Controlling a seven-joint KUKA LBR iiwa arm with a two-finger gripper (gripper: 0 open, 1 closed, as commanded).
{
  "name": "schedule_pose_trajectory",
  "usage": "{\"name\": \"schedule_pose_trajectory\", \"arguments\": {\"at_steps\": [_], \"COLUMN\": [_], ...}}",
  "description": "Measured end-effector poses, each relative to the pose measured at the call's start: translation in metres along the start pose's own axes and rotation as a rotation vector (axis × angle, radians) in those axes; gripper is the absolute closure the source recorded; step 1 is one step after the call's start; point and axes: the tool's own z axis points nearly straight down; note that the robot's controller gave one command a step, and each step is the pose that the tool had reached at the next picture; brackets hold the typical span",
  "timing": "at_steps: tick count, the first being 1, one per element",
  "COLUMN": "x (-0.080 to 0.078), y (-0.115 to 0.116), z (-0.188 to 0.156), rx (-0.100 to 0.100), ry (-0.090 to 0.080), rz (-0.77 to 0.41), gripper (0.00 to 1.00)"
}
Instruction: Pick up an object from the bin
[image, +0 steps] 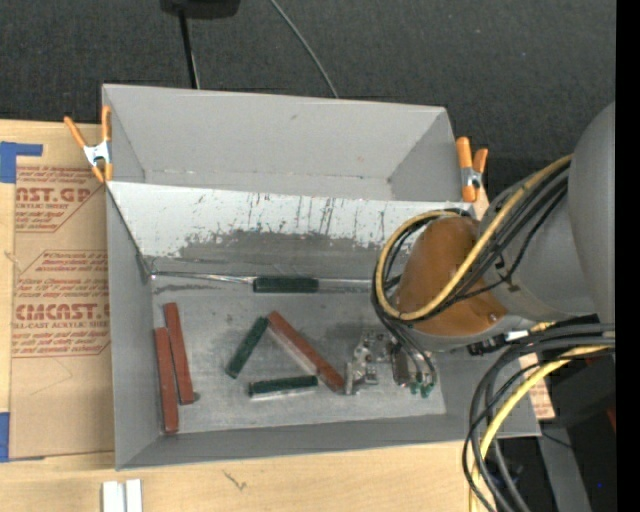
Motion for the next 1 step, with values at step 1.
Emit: {"name": "schedule_pose_trajectory", "arguments": {"at_steps": [1], "x": [0.0045], "y": [0.0], "z": [0.0035], "rx": [0.001], "ry": [0.014], "rz": [-0.001], "gripper": [0.0]}}
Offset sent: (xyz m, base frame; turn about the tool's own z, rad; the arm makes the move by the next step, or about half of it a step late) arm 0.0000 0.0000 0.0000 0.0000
